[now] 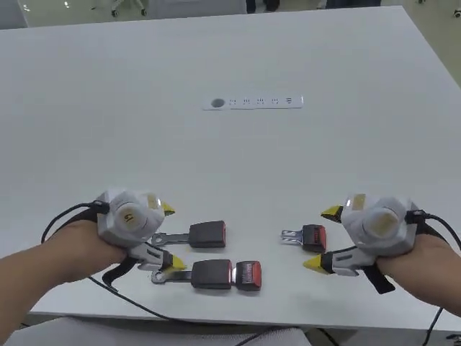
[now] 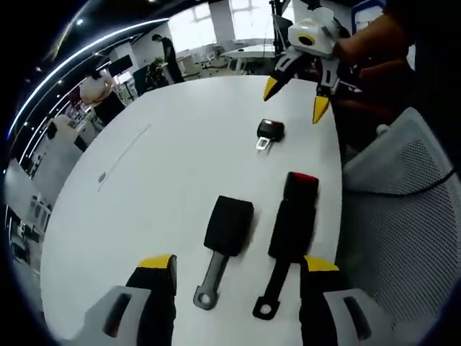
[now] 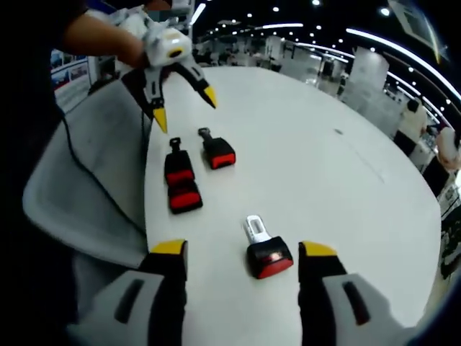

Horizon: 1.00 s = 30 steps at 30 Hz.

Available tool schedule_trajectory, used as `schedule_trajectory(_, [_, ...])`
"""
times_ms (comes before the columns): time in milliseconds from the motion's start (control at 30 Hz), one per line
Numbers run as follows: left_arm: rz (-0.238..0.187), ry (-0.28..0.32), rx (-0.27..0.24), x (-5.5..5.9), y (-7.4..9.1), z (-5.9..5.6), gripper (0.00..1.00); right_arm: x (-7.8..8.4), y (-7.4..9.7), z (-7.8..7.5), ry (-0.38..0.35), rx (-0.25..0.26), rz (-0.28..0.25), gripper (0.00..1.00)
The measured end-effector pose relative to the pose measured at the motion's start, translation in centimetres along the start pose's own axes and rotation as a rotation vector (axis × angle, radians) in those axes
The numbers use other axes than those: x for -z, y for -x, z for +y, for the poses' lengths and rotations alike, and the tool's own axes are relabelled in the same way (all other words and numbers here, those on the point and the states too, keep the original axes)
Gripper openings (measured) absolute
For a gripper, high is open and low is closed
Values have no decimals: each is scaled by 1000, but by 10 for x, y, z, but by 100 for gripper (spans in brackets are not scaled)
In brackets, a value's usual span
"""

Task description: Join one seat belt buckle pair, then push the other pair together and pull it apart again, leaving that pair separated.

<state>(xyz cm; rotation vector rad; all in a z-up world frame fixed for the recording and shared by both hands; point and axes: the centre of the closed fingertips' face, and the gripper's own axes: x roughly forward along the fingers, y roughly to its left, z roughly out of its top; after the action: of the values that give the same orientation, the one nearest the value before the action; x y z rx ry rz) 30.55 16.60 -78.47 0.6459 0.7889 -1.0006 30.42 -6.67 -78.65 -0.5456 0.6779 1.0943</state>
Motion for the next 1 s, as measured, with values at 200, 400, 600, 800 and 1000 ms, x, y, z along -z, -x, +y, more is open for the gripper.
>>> schedule_trajectory(200, [-43,55,-18,9,21,-12,80,2,14,10,-67,8,-31,69])
schedule_trajectory(400, [-63,123,-41,26,34,-15,88,11,30,16,-104,22,-39,75])
schedule_trajectory(600, [-90,212,-73,34,46,-16,97,20,40,21,-164,13,-44,84])
schedule_trajectory(800, [-100,247,-91,47,54,-15,100,25,43,21,-153,26,-48,96])
schedule_trajectory(1000, [-123,279,-120,52,63,-15,100,24,46,20,-148,41,-55,100])
